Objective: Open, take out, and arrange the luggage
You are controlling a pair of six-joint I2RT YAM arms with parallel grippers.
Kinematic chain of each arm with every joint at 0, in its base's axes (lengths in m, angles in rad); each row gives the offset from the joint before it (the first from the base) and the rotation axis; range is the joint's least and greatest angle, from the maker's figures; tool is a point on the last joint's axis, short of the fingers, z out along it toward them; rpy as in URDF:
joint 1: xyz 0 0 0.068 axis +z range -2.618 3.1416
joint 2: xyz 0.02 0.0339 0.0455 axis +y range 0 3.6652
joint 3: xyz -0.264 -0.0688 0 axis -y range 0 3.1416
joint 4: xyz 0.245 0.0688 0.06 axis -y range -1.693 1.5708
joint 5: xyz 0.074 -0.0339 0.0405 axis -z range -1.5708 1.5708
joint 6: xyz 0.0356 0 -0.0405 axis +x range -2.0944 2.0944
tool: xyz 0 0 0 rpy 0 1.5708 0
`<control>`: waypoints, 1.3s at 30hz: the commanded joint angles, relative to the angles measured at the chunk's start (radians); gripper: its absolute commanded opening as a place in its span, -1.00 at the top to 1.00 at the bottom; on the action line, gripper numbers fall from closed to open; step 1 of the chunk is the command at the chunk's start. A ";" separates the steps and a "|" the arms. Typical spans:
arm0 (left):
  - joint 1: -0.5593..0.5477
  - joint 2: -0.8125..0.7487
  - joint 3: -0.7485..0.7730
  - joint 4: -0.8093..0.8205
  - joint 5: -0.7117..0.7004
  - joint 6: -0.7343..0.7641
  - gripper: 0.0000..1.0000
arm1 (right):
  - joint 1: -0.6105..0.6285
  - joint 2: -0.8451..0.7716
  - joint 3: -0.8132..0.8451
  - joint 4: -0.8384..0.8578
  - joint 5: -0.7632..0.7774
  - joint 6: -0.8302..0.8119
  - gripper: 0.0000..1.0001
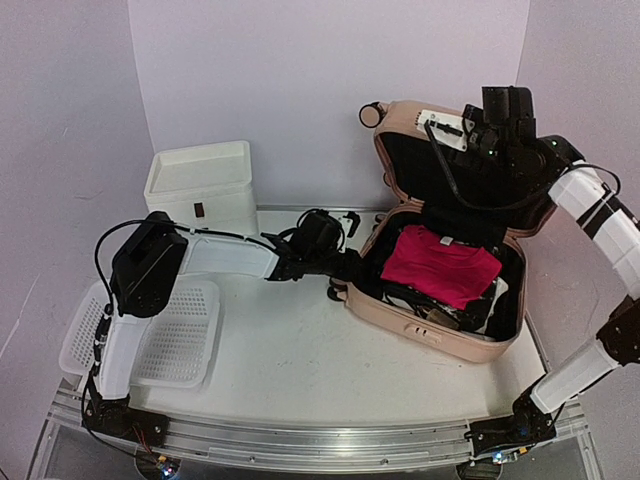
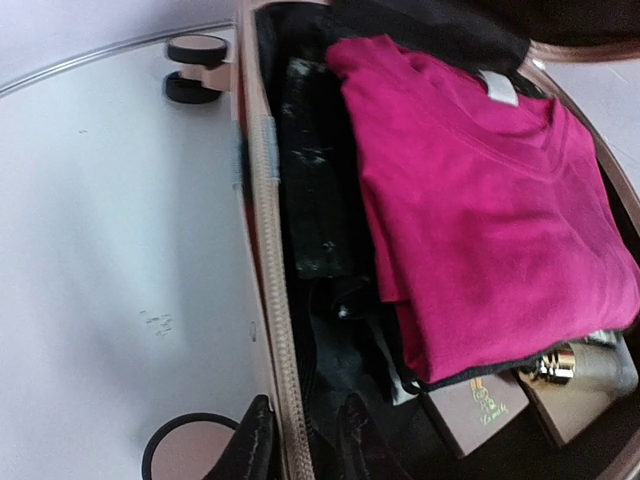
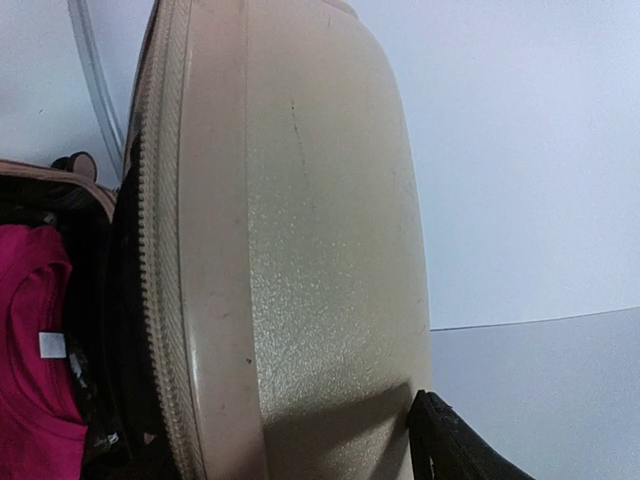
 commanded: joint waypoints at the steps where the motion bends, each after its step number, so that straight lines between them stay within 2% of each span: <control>1: 0.037 -0.067 -0.164 -0.141 -0.170 -0.058 0.65 | -0.057 0.102 0.037 0.086 -0.111 -0.014 -0.27; 6: 0.046 -0.104 -0.297 -0.107 -0.235 -0.228 0.75 | -0.097 0.177 0.059 0.136 -0.196 -0.013 -0.21; 12: 0.094 -0.102 -0.371 -0.058 -0.237 -0.387 0.77 | -0.104 0.260 0.064 0.181 -0.323 -0.037 -0.21; 15: 0.100 -0.099 -0.387 0.033 -0.190 -0.388 0.75 | -0.108 0.307 0.096 0.190 -0.353 -0.023 -0.21; 18: 0.099 -0.091 -0.351 0.067 -0.098 -0.328 0.60 | -0.111 0.335 0.118 0.190 -0.361 -0.016 -0.20; 20: 0.096 -0.123 -0.367 0.094 -0.072 -0.232 0.28 | -0.111 0.338 0.115 0.190 -0.360 -0.011 -0.20; 23: 0.099 -0.253 -0.437 0.132 -0.107 -0.077 -0.15 | -0.111 0.322 0.092 0.190 -0.365 -0.004 -0.19; 26: 0.100 -0.374 -0.475 0.136 -0.123 0.113 -0.42 | -0.111 0.305 0.069 0.191 -0.368 -0.002 -0.19; 29: 0.098 -0.455 -0.479 0.142 -0.077 0.278 -0.52 | -0.112 0.289 0.051 0.190 -0.370 0.008 -0.18; 32: 0.079 -0.468 -0.454 0.145 0.113 0.485 -0.53 | -0.111 0.283 0.043 0.190 -0.372 0.015 -0.18; 36: -0.029 -0.427 -0.431 0.136 0.319 0.839 -0.52 | -0.112 0.277 0.045 0.190 -0.374 0.021 -0.18; 39: -0.067 -0.364 -0.361 0.113 0.440 0.911 -0.59 | -0.112 0.268 0.045 0.189 -0.380 0.036 -0.18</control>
